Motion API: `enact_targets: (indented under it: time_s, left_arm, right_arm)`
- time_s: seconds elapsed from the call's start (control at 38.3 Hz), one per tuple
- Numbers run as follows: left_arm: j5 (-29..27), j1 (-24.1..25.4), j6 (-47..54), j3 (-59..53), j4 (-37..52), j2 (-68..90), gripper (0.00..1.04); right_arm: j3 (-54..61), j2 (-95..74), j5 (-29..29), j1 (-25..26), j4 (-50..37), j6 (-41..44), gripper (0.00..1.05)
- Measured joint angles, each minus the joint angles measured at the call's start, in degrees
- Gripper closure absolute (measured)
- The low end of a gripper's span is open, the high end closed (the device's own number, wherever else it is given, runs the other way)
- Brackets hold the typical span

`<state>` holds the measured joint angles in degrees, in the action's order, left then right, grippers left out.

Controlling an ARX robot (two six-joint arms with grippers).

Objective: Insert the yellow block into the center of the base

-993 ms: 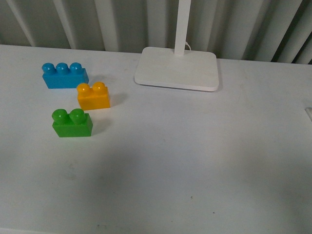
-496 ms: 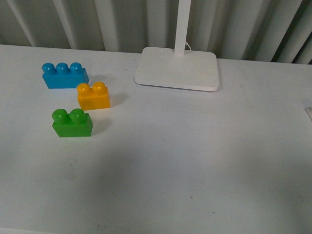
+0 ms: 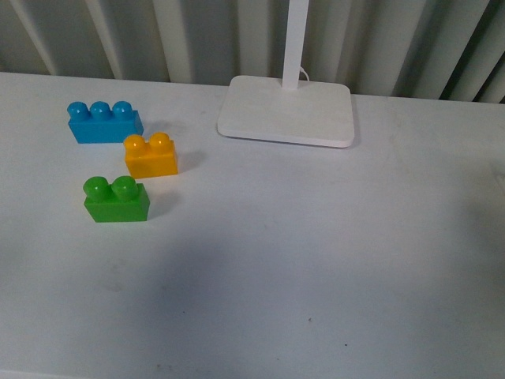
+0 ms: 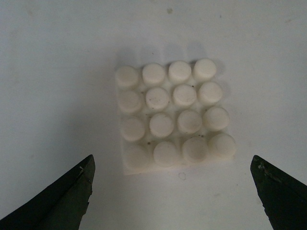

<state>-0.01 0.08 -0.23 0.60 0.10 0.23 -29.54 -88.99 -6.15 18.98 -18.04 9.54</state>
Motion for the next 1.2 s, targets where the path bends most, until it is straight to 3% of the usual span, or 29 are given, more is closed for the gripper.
enact_targets:
  time_s: [0.13,0.44,0.89,1.2]
  left_arm:
    - [0.0,0.0,0.0,0.0,0.0,0.0,0.06]
    - [0.0,0.0,0.0,0.0,0.0,0.0,0.06]
    - [0.0,0.0,0.0,0.0,0.0,0.0,0.06]
    - [0.0,0.0,0.0,0.0,0.0,0.0,0.06]
  right_arm:
    - [-7.9,-12.8,4.7,-1.6,-0.3,-2.0,0.09]
    - [-20.2,-25.6,8.6,-3.2,2.3,-6.4,0.09]
    - [-21.1,-28.7,10.4,-4.1,2.9,-6.9,0.09]
    - [-23.0,-29.8,8.7,-8.4,9.0,-10.2,0.09]
